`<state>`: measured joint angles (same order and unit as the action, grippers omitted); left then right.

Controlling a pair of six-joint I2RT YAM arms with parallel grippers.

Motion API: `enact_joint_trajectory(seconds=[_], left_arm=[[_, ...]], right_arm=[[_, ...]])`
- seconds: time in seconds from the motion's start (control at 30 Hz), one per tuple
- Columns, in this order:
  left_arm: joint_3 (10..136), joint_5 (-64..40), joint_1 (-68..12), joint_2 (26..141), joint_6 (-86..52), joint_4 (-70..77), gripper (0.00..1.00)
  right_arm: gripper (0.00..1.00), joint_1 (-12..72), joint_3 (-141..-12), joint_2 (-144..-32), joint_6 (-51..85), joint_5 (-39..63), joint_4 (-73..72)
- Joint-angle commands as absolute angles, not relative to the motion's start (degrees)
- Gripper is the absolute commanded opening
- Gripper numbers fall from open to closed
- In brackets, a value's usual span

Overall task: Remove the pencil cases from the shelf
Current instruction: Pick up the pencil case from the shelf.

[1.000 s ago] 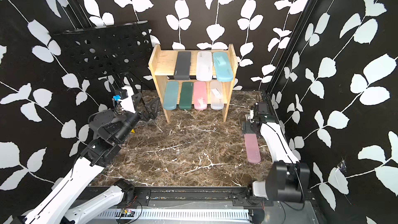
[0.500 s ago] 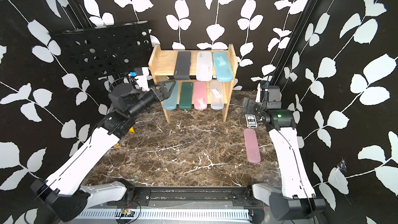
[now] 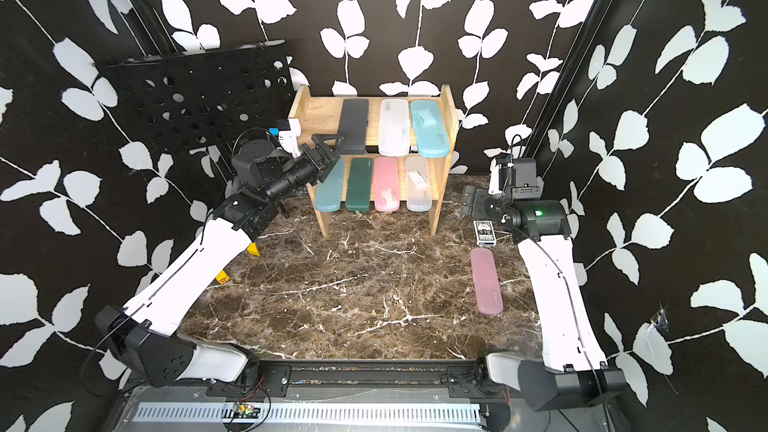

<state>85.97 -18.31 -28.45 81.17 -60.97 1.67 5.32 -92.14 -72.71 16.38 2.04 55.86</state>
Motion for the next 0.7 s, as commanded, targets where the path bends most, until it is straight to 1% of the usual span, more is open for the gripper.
enact_joint_trajectory(seconds=[0.0,0.23,0.3,0.37,0.43,0.5,0.67], left_arm=[[88.66,-20.29,-28.08,82.08,-63.69,4.97,0.85],[90.7,-21.4,-28.11,83.58,-63.88,3.64,0.59],[90.49,-21.36,-28.12,83.5,-63.81,2.89,0.54],[90.03,-21.19,-28.13,83.28,-63.79,2.42,0.44],[89.73,-21.03,-28.06,83.14,-63.73,2.02,0.39],[89.58,-21.0,-28.06,83.06,-63.6,1.68,0.36],[89.46,-21.18,-28.03,83.24,-63.52,1.31,0.06]], right_arm=[[0.99,5.66,-95.27,-73.42,16.84,3.34,56.34],[1.0,5.8,-96.51,-73.96,16.7,3.95,56.68],[1.0,5.79,-96.68,-73.89,16.61,4.13,56.71],[0.99,5.89,-96.96,-73.78,16.53,4.36,57.0],[0.99,6.07,-97.37,-73.61,16.46,4.1,57.28],[1.0,6.39,-97.98,-73.48,16.24,3.29,57.7],[0.99,7.56,-99.39,-72.56,15.41,2.12,58.08]])
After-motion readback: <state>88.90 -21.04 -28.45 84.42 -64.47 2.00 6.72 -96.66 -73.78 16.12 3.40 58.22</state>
